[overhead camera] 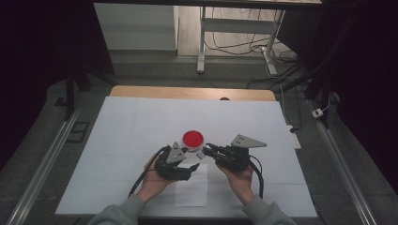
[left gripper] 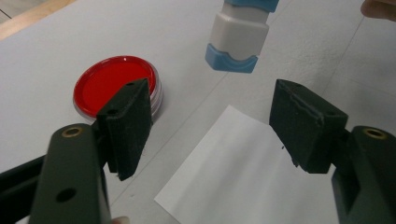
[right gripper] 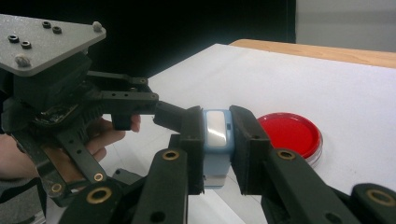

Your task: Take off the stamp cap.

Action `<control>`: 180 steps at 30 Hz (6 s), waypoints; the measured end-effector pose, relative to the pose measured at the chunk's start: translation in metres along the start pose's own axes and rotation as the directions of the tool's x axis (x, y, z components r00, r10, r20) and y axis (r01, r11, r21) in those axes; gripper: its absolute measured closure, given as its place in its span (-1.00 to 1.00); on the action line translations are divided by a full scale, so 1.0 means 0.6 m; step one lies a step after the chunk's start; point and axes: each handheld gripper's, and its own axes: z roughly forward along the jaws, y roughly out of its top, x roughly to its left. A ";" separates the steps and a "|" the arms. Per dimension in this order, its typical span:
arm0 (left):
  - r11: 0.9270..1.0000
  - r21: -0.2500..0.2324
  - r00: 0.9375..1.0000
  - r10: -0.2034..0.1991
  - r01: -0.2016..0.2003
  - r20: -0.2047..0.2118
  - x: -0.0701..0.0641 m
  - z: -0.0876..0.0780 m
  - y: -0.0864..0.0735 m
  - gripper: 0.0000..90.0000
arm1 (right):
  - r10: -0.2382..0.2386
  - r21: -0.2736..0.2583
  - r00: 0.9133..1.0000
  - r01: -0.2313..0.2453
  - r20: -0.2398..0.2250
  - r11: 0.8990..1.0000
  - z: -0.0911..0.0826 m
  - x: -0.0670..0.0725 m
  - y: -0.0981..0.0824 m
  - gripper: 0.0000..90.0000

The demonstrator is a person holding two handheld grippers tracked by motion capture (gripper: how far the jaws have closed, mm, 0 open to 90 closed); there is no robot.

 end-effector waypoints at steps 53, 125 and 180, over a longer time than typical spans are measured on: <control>0.991 0.023 0.990 0.132 -0.131 -0.050 -0.019 0.035 0.014 0.43 | 0.040 -0.001 0.999 -0.040 0.007 0.999 0.005 -0.003 -0.008 0.67; 0.998 -0.033 0.998 0.062 -0.062 0.008 0.043 -0.036 -0.031 0.44 | 0.059 -0.052 0.996 -0.055 0.069 0.997 -0.026 -0.021 -0.002 0.68; 0.997 -0.009 0.996 -0.083 0.082 -0.045 0.090 -0.167 -0.148 0.44 | 0.047 -0.059 0.994 -0.041 0.096 0.997 -0.035 -0.028 0.000 0.68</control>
